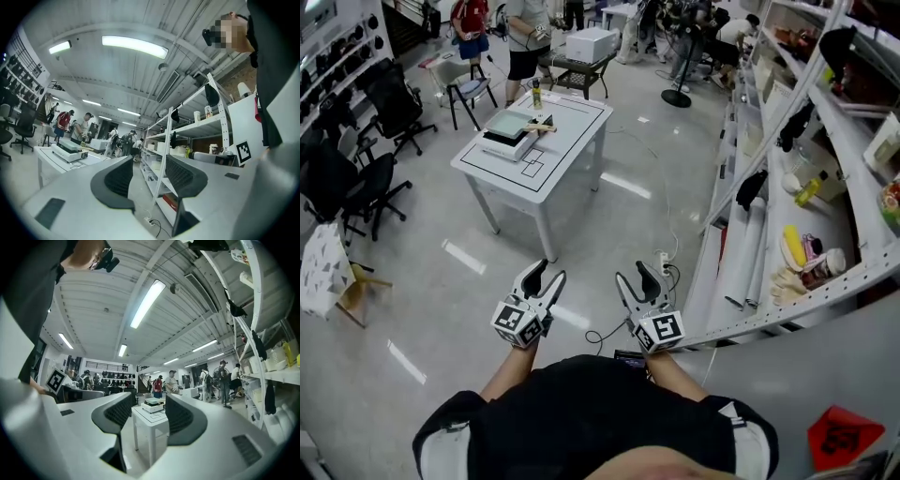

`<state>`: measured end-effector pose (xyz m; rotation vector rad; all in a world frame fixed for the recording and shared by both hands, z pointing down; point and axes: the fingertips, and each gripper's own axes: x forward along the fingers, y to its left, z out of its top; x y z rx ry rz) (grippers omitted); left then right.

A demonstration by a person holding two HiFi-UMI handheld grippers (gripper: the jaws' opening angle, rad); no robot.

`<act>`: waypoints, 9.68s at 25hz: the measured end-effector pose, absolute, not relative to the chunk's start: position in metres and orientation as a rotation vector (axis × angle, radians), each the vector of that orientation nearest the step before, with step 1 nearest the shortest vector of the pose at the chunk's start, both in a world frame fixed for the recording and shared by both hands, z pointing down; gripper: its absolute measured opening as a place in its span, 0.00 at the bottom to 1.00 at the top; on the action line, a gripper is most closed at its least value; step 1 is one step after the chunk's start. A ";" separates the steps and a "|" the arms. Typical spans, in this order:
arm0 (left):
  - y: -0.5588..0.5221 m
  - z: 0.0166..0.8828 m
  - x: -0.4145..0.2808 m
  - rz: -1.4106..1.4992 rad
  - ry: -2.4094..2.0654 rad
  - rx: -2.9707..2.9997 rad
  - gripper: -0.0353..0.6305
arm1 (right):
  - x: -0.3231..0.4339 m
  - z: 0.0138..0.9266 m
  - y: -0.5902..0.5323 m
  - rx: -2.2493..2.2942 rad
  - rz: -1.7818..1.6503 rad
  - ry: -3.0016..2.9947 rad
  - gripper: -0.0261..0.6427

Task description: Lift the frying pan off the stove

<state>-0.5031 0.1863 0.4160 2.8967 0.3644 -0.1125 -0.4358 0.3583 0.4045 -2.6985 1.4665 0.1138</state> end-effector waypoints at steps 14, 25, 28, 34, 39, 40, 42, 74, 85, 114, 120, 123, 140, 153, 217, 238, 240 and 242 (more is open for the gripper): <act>0.225 0.415 -0.513 -0.081 0.333 2.918 0.38 | -0.438 0.419 0.398 -2.636 0.114 1.478 0.39; 0.234 0.418 -0.496 -0.050 0.347 2.914 0.38 | -0.427 0.420 0.409 -2.618 0.109 1.453 0.39; 0.227 0.417 -0.482 -0.079 0.344 2.882 0.38 | -0.414 0.423 0.407 -2.627 0.101 1.449 0.39; 0.202 0.424 -0.434 -0.087 0.314 2.864 0.38 | -0.370 0.423 0.384 -2.644 0.091 1.492 0.39; 0.173 0.430 -0.380 -0.089 0.311 2.863 0.38 | -0.312 0.422 0.355 -2.654 0.094 1.502 0.39; 0.167 0.431 -0.369 -0.083 0.314 2.865 0.38 | -0.300 0.421 0.349 -2.654 0.093 1.503 0.39; 0.155 0.431 -0.346 -0.076 0.314 2.864 0.38 | -0.277 0.418 0.335 -2.655 0.096 1.516 0.39; 0.100 0.448 -0.052 -0.016 -0.094 2.869 0.38 | 0.050 0.419 0.251 -2.344 0.080 1.858 0.39; 0.101 0.443 0.036 -0.022 -0.299 2.861 0.38 | 0.173 0.428 0.259 -2.249 0.017 1.929 0.39; -0.148 0.507 0.068 -0.153 -0.786 2.661 0.38 | 0.281 0.471 -0.018 -1.935 -0.083 2.329 0.39; -0.176 0.516 0.056 -0.135 -0.842 2.591 0.38 | 0.271 0.483 -0.074 -1.774 -0.171 2.430 0.39; -0.185 0.518 0.047 -0.121 -0.872 2.556 0.38 | 0.260 0.486 -0.100 -1.665 -0.238 2.483 0.39; -0.278 0.538 0.032 -0.218 -0.731 2.223 0.40 | 0.195 0.537 -0.231 -0.653 -1.377 2.287 0.39; -0.283 0.589 0.069 -0.109 -0.330 1.977 0.43 | 0.149 0.582 -0.255 -0.356 -1.791 2.233 0.39; -0.130 0.474 0.107 -0.156 0.020 1.792 0.30 | 0.073 0.460 -0.099 -0.181 -1.586 2.441 0.30; 0.018 0.469 0.150 -0.081 0.047 1.802 0.30 | 0.117 0.451 0.048 -0.216 -1.524 2.416 0.31; 0.037 0.470 0.152 -0.080 0.048 1.795 0.30 | 0.119 0.452 0.066 -0.211 -1.527 2.416 0.31; 0.057 0.470 0.152 -0.074 0.047 1.789 0.31 | 0.119 0.453 0.086 -0.206 -1.534 2.410 0.31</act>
